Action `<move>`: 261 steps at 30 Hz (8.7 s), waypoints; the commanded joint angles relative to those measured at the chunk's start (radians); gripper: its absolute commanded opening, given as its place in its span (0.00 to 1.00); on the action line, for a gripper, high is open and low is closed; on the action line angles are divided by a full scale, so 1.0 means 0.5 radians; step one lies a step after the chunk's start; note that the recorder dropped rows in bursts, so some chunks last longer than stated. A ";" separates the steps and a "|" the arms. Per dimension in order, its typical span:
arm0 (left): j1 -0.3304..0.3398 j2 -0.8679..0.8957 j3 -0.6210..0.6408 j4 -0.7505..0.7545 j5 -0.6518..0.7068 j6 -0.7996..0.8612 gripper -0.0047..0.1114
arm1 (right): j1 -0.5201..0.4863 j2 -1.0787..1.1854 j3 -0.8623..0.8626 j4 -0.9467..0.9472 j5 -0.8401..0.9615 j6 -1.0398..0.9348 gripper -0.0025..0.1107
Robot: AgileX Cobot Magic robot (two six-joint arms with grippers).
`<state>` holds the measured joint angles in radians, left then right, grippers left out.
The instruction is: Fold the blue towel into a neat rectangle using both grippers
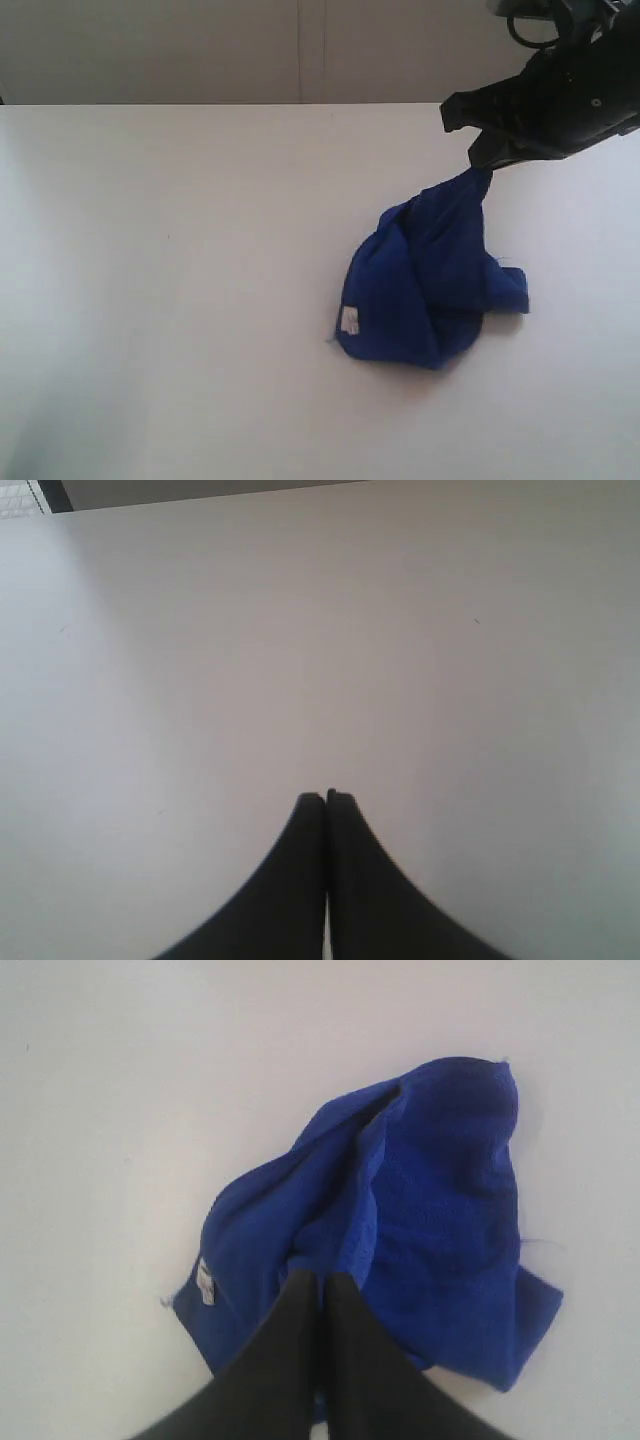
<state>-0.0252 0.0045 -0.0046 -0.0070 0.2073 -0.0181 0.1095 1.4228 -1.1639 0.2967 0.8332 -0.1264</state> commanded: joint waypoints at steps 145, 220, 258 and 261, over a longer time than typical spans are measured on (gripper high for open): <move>-1.652 3.668 -1.900 -2.707 -0.115 0.972 0.46 | 0.000 -0.144 0.677 0.244 -0.582 -0.108 0.02; -1.194 2.427 -1.967 0.139 1.104 -0.145 0.04 | 0.000 -0.788 0.680 -0.504 -0.288 0.000 0.02; -1.194 1.313 -1.967 0.814 1.689 -0.358 0.04 | 0.000 -1.773 0.702 -1.124 0.172 0.126 0.02; -1.194 1.500 -1.949 0.949 1.628 -0.432 0.04 | 0.000 -1.504 0.702 -1.124 0.033 0.221 0.02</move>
<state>-0.6246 0.6813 -0.9949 0.4014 1.0502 -0.1895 0.1095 0.5633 -0.8209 -0.2476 0.9251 -0.0736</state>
